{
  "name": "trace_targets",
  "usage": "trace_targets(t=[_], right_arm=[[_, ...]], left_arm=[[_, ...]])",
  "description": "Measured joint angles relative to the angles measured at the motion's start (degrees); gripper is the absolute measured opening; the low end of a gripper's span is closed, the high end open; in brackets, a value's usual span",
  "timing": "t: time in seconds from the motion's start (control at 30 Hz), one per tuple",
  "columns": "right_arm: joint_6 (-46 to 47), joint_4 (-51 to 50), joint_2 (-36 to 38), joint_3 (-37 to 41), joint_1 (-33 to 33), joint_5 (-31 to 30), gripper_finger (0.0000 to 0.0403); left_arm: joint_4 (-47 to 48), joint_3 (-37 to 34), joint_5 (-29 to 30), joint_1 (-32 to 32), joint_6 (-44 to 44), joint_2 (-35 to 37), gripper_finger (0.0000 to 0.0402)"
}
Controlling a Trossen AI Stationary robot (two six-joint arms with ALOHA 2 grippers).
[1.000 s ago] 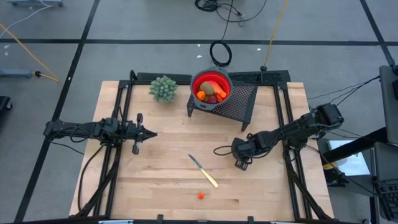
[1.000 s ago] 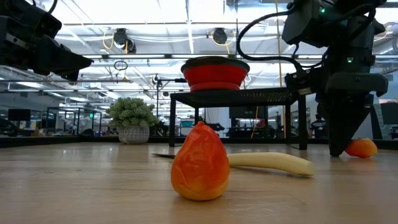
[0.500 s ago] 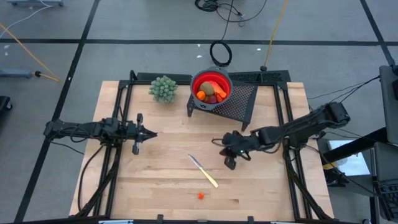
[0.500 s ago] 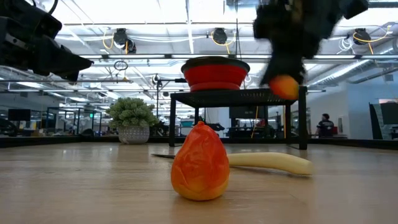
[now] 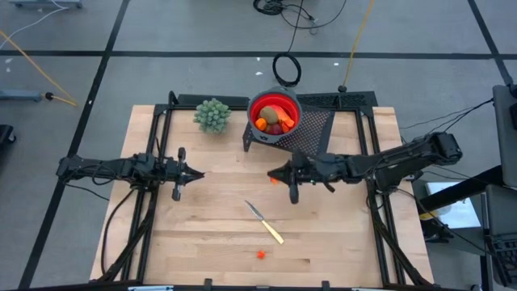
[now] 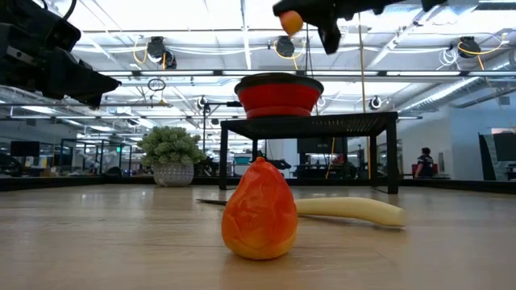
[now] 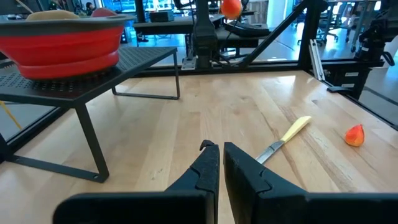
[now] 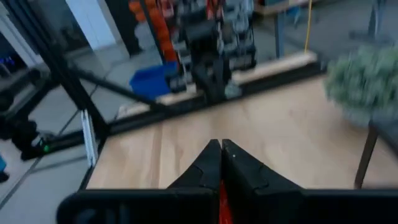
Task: Pick & Place Fruit
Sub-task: Put the yellow pear into the red strainer bowl on the shelf
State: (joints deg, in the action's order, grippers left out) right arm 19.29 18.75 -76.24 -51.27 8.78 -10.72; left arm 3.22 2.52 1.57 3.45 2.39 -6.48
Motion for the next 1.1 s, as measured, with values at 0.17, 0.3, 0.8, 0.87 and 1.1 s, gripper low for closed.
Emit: trace_targets(t=[0.17,0.3,0.8,0.87,1.1], right_arm=[[-5.30,6.78,0.01,0.00,-2.10,0.00,0.0000],[-9.81,11.21,0.01,0.00,-3.78,0.02,0.0000],[-15.94,20.14,0.01,0.00,-8.08,0.37,0.0000],[-15.96,20.14,0.01,0.00,-8.10,0.38,0.0000],[-18.48,20.98,0.01,0.00,-8.11,0.33,0.0000]], left_arm=[[0.02,0.00,-0.01,0.00,-0.02,0.00,0.0026],[0.00,0.00,-0.01,0.01,0.11,0.00,0.0026],[-0.02,0.00,0.01,0.00,-0.02,0.00,0.0026],[-0.02,-0.01,0.01,0.00,-0.04,0.00,0.0026],[-0.02,-0.02,0.01,0.00,0.08,0.00,0.0026]])
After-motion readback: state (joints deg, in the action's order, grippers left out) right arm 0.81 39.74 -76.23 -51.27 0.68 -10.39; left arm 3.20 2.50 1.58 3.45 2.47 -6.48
